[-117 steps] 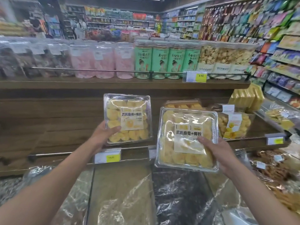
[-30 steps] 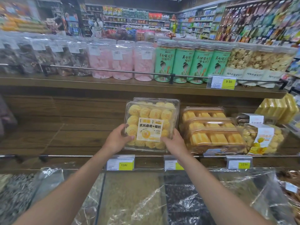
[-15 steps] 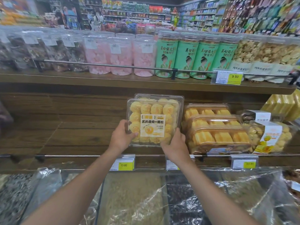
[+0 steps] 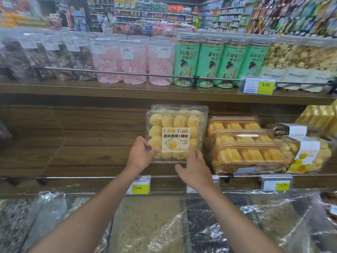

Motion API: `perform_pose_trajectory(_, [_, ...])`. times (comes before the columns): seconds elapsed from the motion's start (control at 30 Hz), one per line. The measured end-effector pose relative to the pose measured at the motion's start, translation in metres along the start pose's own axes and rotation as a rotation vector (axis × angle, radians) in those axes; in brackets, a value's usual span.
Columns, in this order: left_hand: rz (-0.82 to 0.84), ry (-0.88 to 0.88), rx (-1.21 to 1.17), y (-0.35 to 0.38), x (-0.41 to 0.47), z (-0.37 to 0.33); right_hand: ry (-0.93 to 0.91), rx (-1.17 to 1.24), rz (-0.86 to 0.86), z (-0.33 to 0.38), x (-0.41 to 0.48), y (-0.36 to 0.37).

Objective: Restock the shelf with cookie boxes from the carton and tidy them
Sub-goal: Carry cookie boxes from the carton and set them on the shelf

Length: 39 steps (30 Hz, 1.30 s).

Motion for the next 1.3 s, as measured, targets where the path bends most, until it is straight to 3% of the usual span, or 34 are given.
perform_pose_trajectory(0.6, [0.077, -0.006, 0.114, -0.009, -0.011, -0.002, -0.036, -0.005, 0.031, -0.007, -0.017, -0.005])
perform_pose_trajectory(0.8, [0.003, 0.052, 0.322, -0.042, -0.054, -0.003, -0.132, -0.099, 0.051, 0.006, -0.041, -0.003])
perform_pose_trajectory(1.03, [-0.108, 0.174, 0.587, -0.11, -0.13, 0.018, -0.334, -0.273, -0.003, 0.058, -0.089, 0.017])
perform_pose_trajectory(1.3, [-0.188, -0.018, 0.81, -0.22, -0.254, 0.115, -0.578, -0.461, 0.03, 0.171, -0.167, 0.093])
Point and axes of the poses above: each hand's wrist, its own x-axis towards the middle knuckle, its own y-axis out of the palm, z = x × y, the point moved 9 cm from there along x, towards the middle knuckle, and after that the axes turned 5 degrees about z, right-handed, at the moved point
